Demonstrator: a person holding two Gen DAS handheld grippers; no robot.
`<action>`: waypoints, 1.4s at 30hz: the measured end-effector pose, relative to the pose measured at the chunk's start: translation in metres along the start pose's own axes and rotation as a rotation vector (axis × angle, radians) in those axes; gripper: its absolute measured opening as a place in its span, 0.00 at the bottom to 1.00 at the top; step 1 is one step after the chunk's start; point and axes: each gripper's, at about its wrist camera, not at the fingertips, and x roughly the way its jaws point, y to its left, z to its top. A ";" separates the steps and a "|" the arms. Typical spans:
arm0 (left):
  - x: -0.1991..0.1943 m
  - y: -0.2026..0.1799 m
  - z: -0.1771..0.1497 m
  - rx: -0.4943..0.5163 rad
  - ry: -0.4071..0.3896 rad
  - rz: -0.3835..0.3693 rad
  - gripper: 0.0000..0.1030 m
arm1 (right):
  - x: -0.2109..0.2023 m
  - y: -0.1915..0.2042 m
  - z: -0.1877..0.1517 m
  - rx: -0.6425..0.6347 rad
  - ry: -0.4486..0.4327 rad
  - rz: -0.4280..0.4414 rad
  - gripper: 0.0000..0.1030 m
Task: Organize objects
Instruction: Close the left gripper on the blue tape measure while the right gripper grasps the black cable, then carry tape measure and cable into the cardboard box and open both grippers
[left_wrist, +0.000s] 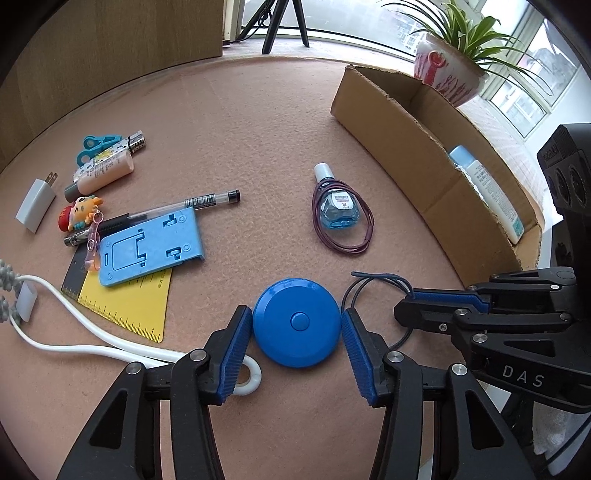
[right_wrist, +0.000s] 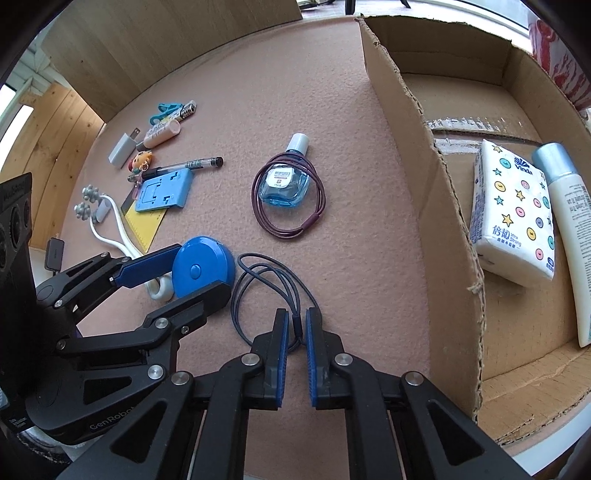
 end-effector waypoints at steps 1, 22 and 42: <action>-0.001 0.003 -0.001 -0.013 0.001 -0.001 0.52 | 0.000 -0.001 0.000 0.007 -0.002 0.004 0.08; -0.007 0.018 -0.003 -0.105 -0.015 -0.008 0.52 | -0.022 0.001 -0.003 -0.018 -0.063 0.044 0.29; -0.044 0.012 0.011 -0.128 -0.106 -0.003 0.52 | -0.060 -0.002 0.009 -0.015 -0.167 0.067 0.04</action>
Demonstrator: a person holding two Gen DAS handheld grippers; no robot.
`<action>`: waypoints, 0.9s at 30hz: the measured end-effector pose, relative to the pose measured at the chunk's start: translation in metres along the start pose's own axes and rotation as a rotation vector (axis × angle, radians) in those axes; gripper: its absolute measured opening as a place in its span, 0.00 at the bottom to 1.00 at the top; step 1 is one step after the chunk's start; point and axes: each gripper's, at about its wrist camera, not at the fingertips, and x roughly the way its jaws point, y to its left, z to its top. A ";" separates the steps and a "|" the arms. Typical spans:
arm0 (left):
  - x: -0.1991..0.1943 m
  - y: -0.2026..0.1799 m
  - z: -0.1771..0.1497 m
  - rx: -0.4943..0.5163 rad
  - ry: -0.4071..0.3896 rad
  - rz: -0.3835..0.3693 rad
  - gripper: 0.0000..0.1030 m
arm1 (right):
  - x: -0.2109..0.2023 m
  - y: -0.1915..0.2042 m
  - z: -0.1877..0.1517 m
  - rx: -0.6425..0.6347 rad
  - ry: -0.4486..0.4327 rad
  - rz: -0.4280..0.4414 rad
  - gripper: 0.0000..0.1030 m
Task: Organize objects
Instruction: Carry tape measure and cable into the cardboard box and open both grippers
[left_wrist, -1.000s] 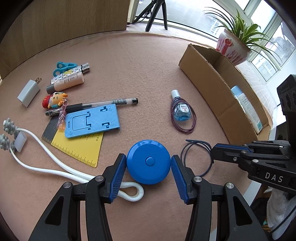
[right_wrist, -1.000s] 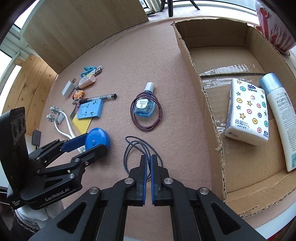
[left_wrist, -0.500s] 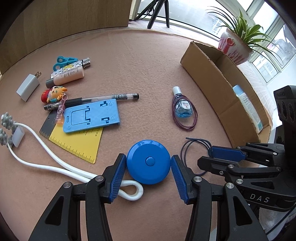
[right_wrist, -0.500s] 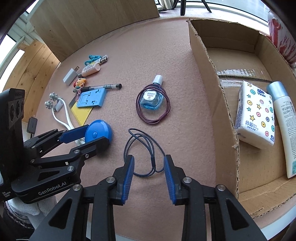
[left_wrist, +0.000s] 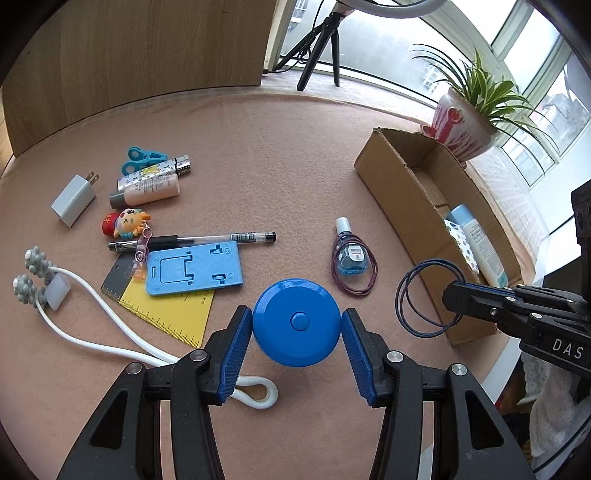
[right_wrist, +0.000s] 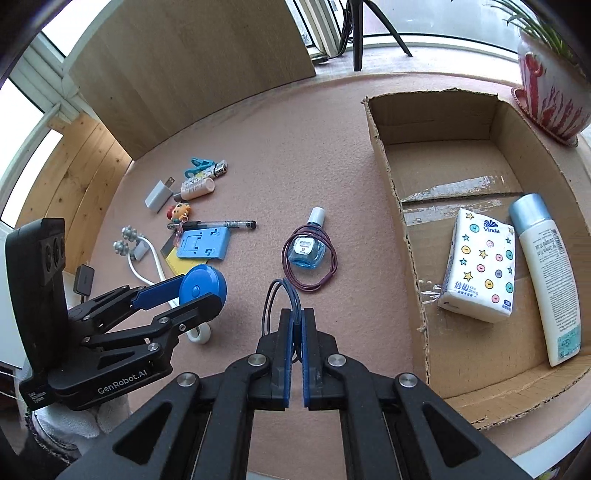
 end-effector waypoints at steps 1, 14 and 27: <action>-0.002 -0.004 0.002 0.006 -0.005 -0.001 0.52 | -0.006 -0.002 0.001 0.005 -0.011 0.002 0.04; -0.014 -0.072 0.056 0.078 -0.096 -0.054 0.52 | -0.079 -0.050 0.005 0.072 -0.153 -0.036 0.04; 0.029 -0.132 0.098 0.138 -0.097 -0.077 0.52 | -0.101 -0.105 0.006 0.102 -0.171 -0.085 0.04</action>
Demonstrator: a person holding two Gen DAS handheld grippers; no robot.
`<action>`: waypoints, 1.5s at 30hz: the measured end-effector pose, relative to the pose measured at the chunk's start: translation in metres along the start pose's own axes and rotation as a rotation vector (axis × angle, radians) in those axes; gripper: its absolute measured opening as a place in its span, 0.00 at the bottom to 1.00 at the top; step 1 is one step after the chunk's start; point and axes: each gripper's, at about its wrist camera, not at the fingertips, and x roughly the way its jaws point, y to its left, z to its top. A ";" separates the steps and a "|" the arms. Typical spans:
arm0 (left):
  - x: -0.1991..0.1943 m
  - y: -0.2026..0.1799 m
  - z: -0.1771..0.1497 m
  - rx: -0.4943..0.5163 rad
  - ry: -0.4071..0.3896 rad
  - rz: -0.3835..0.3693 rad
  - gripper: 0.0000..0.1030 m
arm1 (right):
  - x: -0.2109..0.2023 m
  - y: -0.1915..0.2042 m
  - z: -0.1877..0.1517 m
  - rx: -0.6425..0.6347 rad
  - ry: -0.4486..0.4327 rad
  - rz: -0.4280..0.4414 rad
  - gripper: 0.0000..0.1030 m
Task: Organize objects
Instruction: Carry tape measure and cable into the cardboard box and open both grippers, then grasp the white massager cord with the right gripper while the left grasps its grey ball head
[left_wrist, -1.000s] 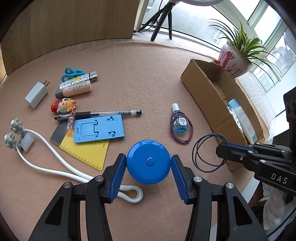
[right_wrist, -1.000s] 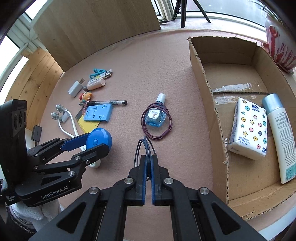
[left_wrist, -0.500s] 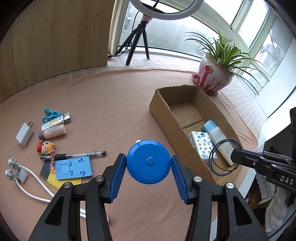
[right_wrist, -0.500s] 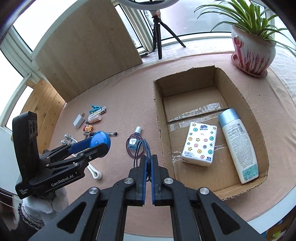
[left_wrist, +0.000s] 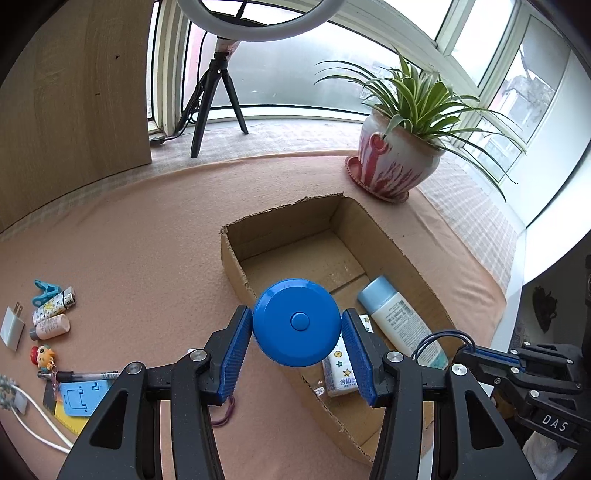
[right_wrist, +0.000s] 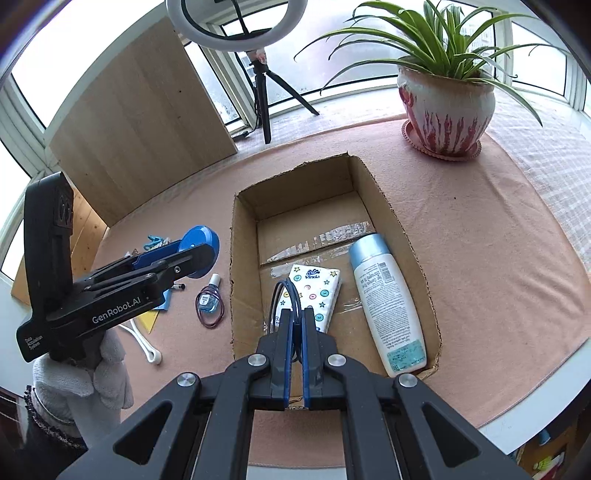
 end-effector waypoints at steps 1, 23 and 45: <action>0.004 -0.004 0.003 0.002 0.001 0.005 0.52 | 0.001 -0.002 0.001 -0.001 0.002 0.001 0.04; 0.016 0.008 0.016 -0.073 -0.021 0.076 0.65 | 0.028 -0.020 0.005 0.015 0.078 0.076 0.37; -0.096 0.170 -0.068 -0.294 -0.053 0.267 0.65 | 0.061 0.121 -0.002 -0.233 0.122 0.125 0.37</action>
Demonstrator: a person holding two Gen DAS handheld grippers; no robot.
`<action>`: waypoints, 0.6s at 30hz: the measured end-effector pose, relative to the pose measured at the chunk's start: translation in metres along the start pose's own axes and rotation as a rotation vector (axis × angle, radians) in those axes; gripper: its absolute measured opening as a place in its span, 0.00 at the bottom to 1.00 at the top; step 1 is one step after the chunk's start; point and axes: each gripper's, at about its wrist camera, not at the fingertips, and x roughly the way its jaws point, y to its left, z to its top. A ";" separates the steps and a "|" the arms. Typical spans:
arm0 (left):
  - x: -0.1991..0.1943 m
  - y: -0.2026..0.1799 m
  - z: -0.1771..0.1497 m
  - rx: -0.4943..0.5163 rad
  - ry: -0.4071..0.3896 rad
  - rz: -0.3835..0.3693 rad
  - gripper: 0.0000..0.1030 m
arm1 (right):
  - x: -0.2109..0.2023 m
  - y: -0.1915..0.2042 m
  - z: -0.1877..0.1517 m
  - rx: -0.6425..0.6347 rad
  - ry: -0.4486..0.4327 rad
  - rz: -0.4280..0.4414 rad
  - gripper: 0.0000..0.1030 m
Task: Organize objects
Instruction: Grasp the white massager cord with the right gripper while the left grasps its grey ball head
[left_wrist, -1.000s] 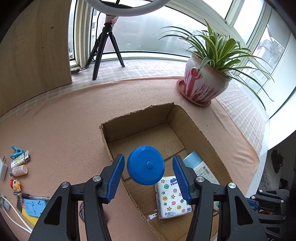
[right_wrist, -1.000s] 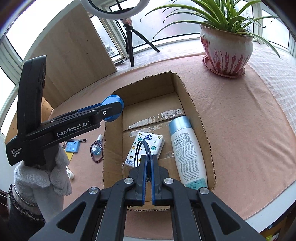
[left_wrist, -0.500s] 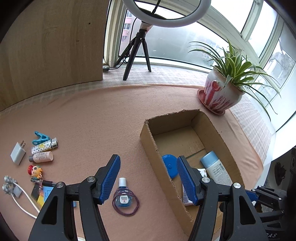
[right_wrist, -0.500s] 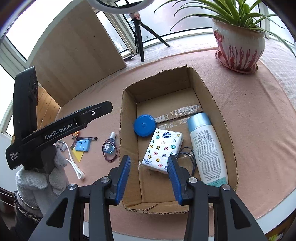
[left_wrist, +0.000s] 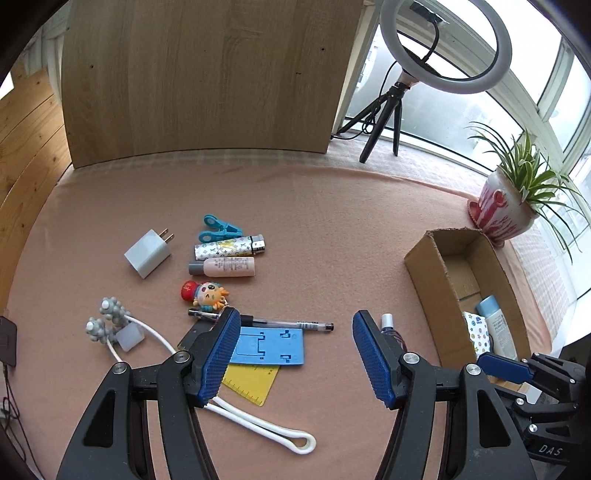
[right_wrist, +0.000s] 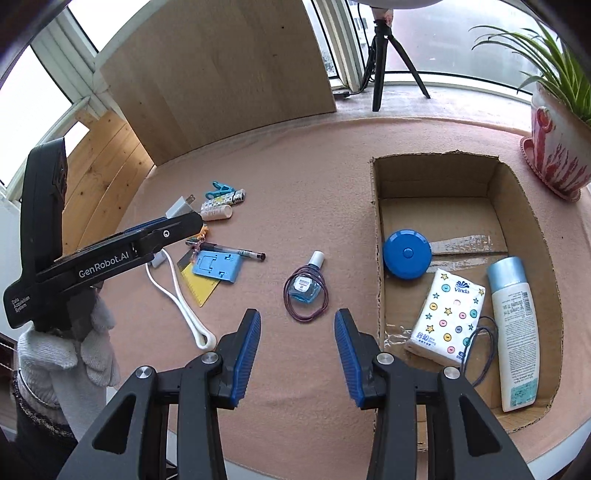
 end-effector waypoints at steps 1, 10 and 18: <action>-0.002 0.009 -0.001 -0.007 -0.001 0.008 0.65 | 0.003 0.007 0.001 -0.013 0.001 -0.002 0.37; -0.010 0.083 -0.010 -0.067 0.009 0.077 0.65 | 0.044 0.062 0.004 -0.106 0.053 -0.004 0.37; -0.004 0.139 -0.017 -0.108 0.037 0.130 0.65 | 0.079 0.090 -0.001 -0.140 0.105 -0.008 0.37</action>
